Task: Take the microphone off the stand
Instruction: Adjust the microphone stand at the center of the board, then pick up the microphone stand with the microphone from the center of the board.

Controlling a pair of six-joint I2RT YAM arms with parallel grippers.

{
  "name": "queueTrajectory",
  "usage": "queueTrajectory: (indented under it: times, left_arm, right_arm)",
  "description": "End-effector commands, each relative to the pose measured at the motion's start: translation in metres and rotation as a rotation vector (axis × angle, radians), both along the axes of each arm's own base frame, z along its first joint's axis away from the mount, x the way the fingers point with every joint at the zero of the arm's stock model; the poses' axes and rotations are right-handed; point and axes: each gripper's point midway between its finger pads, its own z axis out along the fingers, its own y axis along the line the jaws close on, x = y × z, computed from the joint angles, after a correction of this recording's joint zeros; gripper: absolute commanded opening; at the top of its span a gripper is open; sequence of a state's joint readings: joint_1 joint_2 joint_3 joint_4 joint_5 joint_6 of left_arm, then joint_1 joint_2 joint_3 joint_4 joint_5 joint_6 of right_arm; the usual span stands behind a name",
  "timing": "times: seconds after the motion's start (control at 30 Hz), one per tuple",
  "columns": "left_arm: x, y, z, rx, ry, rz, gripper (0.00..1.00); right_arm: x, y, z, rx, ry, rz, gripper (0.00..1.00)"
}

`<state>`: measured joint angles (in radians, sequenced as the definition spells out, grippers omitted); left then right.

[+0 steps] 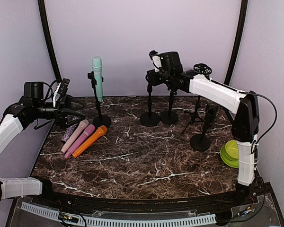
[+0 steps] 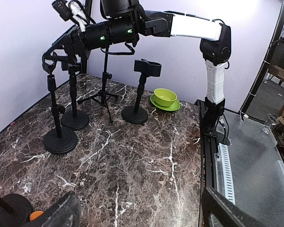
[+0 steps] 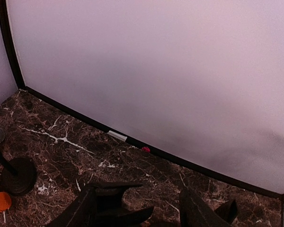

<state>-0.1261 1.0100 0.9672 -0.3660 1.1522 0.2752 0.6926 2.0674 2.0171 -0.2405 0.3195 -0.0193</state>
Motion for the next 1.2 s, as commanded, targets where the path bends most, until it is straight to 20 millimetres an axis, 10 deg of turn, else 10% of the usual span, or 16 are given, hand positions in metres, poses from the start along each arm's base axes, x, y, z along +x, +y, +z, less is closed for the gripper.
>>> queueTrajectory:
  times: [0.0, 0.3, 0.5, 0.8, 1.17]
  left_arm:
    - [-0.006, 0.001, 0.004, -0.016, -0.018, -0.009, 0.90]
    - [0.010, 0.005, 0.001, 0.007, 0.036, 0.073, 0.96]
    - [0.037, 0.024, -0.008, 0.034, 0.140, 0.217, 0.99]
    - [0.070, 0.065, -0.048, 0.097, 0.199, 0.376, 0.99]
    - [0.082, 0.074, -0.075, 0.108, 0.242, 0.394, 0.97]
  right_arm:
    - [-0.013, 0.001, 0.019, 0.042, -0.029, 0.036, 0.65]
    - [-0.033, 0.008, 0.099, 0.139, -0.218, 0.080, 0.85]
    - [-0.095, 0.061, 0.117, 0.189, -0.374, 0.343, 1.00]
    - [-0.139, 0.157, 0.071, 0.259, -0.330, 0.674, 0.97]
    - [-0.099, 0.224, 0.021, 0.298, -0.361, 0.699, 0.96]
